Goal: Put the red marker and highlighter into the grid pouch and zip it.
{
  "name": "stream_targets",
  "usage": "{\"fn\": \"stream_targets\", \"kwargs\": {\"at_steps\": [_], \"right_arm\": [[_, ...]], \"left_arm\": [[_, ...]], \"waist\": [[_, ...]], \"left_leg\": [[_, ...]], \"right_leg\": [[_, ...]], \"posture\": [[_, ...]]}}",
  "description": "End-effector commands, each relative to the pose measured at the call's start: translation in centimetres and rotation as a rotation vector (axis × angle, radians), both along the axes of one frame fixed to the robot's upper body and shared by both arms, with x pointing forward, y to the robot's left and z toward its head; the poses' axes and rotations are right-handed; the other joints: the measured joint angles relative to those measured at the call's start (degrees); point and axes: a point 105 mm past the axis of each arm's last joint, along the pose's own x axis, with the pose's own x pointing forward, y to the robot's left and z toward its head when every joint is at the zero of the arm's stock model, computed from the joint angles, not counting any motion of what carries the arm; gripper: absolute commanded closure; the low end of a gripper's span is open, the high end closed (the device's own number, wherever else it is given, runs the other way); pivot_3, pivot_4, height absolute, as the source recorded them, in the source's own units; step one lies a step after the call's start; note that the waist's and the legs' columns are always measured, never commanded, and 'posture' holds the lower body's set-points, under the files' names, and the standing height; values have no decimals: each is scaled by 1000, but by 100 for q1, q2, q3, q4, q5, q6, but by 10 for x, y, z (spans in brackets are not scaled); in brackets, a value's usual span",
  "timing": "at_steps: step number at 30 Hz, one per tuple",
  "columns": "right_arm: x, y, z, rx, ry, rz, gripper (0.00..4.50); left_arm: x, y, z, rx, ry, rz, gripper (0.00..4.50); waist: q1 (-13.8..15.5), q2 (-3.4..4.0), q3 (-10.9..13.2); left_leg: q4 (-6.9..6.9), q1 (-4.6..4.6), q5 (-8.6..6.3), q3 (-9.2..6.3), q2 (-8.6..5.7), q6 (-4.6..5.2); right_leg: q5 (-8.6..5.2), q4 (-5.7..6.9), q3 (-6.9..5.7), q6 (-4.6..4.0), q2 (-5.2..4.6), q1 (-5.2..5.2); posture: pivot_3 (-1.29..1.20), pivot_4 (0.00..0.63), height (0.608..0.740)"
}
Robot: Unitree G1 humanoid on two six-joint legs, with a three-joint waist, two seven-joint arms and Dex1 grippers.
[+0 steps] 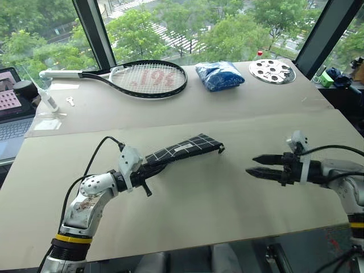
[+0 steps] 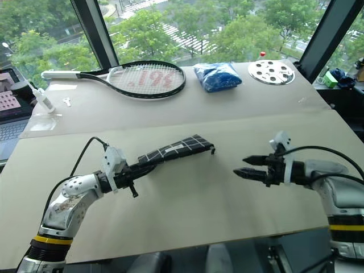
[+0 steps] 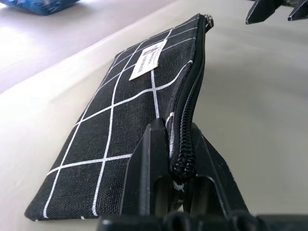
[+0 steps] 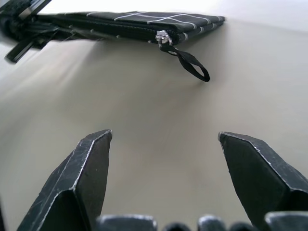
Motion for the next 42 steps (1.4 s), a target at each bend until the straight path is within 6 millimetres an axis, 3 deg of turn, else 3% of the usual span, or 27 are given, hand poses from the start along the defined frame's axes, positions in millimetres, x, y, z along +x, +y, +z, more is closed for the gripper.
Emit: {"fn": "stream_targets", "kwargs": {"at_steps": [1, 8, 10, 15, 19, 21, 25, 28, 32, 36, 42], "right_arm": [[-7, -14, 17, -57, -117, -2, 582], [-2, -16, 12, -55, -158, -76, 582], [0, -16, 12, -58, -163, -87, 536], [7, -20, 10, -75, -171, -123, 536], [12, -22, 8, -78, -172, -135, 536], [16, -24, 8, -78, -178, -145, 536], [23, -29, 11, -81, -190, -172, 536], [25, -33, 8, -98, -196, -177, 536], [33, -33, 3, -83, -233, -223, 536], [39, -40, 9, -61, -257, -267, 536], [44, -55, 20, -55, -271, -321, 536]], "left_arm": [[3, -8, 9, -9, -75, -86, 4500], [12, -18, -13, 112, -125, -140, 4500], [13, -20, -15, 110, -112, -142, 3579], [1, -22, -9, 46, -43, -188, 1956], [-3, -8, 2, -31, 20, -127, 566], [-11, 3, -5, -8, 100, -103, 43], [-33, 29, -10, -25, 222, -19, 43], [-31, 54, -6, -58, 198, 159, 43], [-17, 115, -17, -169, 232, 595, 43], [-23, 161, -1, -326, 205, 832, 43], [-29, 179, 18, -365, 164, 894, 43]], "waist": [[-7, 0, 0], [-31, 0, 0], [-18, -1, 0], [-19, 0, 0], [-38, 0, 0], [-51, 0, 0], [-87, 4, 0], [-34, 5, 2], [18, 4, 2], [-16, 5, 2], [-9, 5, 2]], "left_leg": [[9, 0, -4, 3, 0, 8], [16, 8, -10, 15, 4, 18], [20, 5, -6, 15, 3, 10], [31, 2, -9, 14, 2, 17], [31, 3, -11, 14, 4, 19], [30, 5, -11, 13, 7, 19], [25, 11, -14, 18, 9, 26], [27, 9, -15, 19, 9, 26], [29, 14, -14, 17, 9, 25], [27, 15, -13, 16, 11, 22], [27, 14, -11, 17, 8, 17]], "right_leg": [[1, -1, 0, 1, 0, 3], [7, -5, 4, -1, 0, 8], [7, -4, 4, -1, -1, 8], [9, -2, 4, 2, -1, 8], [9, 0, 4, 2, -1, 8], [9, 0, 4, 2, 1, 7], [9, 1, 6, 1, 2, 5], [9, 0, 6, 2, 2, 3], [9, -3, 4, 1, 1, 6], [12, -1, 3, -4, 2, 2], [12, -3, 5, -4, 1, 4]], "posture": [[0, 150, 740], [0, 150, 740], [0, 150, 740], [0, 150, 740], [0, 150, 740], [0, 150, 740], [0, 150, 740], [0, 150, 740], [0, 150, 740], [0, 150, 740], [0, 150, 740]]}}
